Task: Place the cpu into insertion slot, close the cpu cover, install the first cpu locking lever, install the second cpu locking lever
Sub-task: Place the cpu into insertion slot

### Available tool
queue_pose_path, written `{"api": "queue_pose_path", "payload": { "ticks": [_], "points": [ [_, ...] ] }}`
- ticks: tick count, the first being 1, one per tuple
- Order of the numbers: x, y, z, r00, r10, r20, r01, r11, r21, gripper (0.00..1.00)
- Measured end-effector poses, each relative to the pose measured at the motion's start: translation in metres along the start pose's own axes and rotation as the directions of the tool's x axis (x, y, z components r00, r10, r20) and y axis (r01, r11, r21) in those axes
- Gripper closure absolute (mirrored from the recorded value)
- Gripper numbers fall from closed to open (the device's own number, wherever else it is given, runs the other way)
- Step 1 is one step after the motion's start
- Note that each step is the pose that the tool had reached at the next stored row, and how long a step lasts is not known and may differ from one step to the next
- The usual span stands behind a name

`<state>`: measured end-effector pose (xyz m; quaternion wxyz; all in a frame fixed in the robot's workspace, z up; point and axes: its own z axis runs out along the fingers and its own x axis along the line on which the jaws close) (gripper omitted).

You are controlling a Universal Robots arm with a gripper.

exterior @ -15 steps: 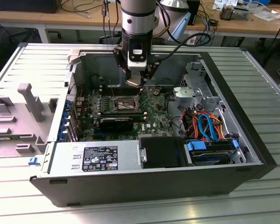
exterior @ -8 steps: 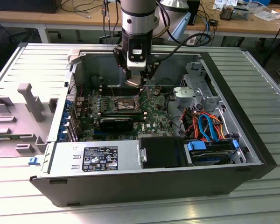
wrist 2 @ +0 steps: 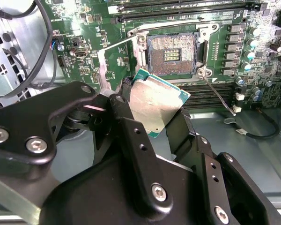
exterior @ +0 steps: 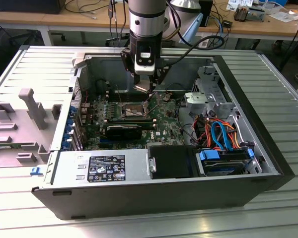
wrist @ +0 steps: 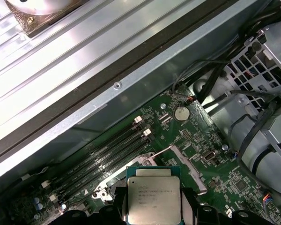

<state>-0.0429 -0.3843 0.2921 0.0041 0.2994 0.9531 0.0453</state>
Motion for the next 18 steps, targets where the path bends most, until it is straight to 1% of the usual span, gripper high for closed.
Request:
{"api": "queue_pose_path", "payload": {
  "ticks": [18],
  "points": [
    [0.0000,0.0000,0.0002,0.9997,0.025,0.0022,-0.025,0.9997,-0.0005,0.45]
  ]
}}
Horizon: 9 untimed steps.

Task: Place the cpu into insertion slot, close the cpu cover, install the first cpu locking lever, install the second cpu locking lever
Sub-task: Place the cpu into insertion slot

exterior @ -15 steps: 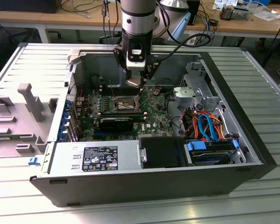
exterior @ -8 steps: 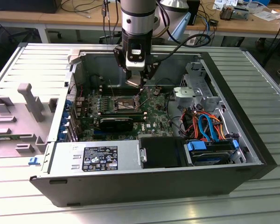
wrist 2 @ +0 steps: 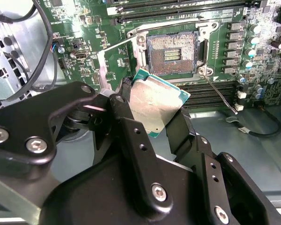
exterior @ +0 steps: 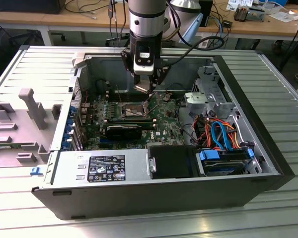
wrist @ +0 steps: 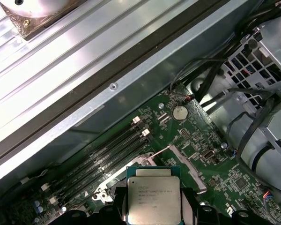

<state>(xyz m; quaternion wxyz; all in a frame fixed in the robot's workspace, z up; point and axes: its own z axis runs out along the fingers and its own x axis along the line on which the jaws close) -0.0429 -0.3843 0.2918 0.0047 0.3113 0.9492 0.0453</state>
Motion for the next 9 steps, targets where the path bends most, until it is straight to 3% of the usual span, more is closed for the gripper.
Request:
{"api": "queue_pose_path", "payload": {
  "ticks": [9],
  "points": [
    [0.0000,0.0000,0.0001,0.9999,0.013,0.0012,-0.013,0.9999,-0.0003,0.45]
  ]
}}
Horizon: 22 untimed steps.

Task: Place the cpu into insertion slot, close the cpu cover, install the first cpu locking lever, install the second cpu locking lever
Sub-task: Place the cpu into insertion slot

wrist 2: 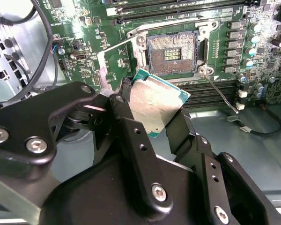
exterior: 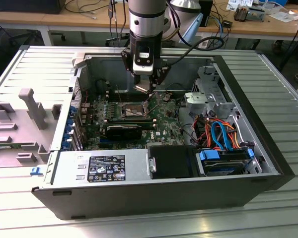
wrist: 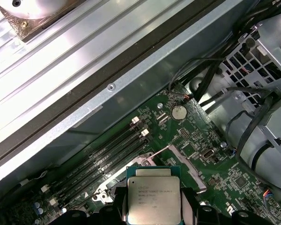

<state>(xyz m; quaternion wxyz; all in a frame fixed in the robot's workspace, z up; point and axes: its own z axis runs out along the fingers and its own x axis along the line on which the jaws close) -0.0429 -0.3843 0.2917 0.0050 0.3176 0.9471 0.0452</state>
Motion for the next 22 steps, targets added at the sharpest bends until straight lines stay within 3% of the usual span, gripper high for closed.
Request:
{"api": "queue_pose_path", "payload": {
  "ticks": [22],
  "points": [
    [0.0000,0.0000,0.0002,0.9997,0.023,0.0020,-0.023,0.9997,-0.0004,0.45]
  ]
}}
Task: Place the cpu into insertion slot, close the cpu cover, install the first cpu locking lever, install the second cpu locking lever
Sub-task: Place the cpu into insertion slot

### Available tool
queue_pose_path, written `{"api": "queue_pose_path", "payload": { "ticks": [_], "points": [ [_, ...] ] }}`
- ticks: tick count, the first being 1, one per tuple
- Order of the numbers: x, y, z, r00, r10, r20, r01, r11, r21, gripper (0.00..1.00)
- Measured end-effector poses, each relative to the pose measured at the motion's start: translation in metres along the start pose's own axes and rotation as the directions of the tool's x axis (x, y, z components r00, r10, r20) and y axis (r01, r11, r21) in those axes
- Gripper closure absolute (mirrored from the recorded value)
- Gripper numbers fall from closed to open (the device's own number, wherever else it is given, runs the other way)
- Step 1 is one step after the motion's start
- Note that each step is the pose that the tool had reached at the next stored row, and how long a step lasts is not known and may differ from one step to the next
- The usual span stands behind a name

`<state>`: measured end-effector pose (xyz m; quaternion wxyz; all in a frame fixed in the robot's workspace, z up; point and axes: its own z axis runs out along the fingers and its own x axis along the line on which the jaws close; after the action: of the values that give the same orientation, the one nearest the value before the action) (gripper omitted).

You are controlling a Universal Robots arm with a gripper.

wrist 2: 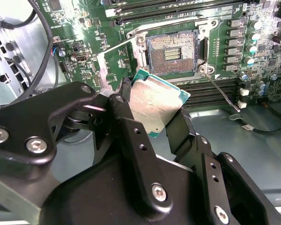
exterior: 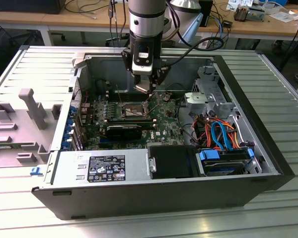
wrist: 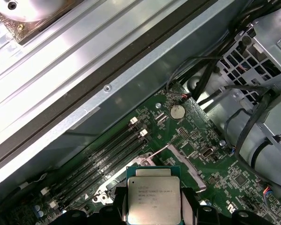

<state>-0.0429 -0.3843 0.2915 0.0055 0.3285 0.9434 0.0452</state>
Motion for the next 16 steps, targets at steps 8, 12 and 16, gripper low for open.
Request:
{"api": "queue_pose_path", "payload": {
  "ticks": [8,12,16],
  "points": [
    [0.0000,0.0000,0.0001,1.0000,0.008,0.0007,-0.008,1.0000,-0.0002,0.45],
    [0.0000,0.0000,0.0002,0.9999,0.012,0.0011,-0.012,0.9999,-0.0002,0.45],
    [0.0000,0.0000,0.0002,0.9999,0.016,0.0013,-0.016,0.9999,-0.0003,0.45]
  ]
}}
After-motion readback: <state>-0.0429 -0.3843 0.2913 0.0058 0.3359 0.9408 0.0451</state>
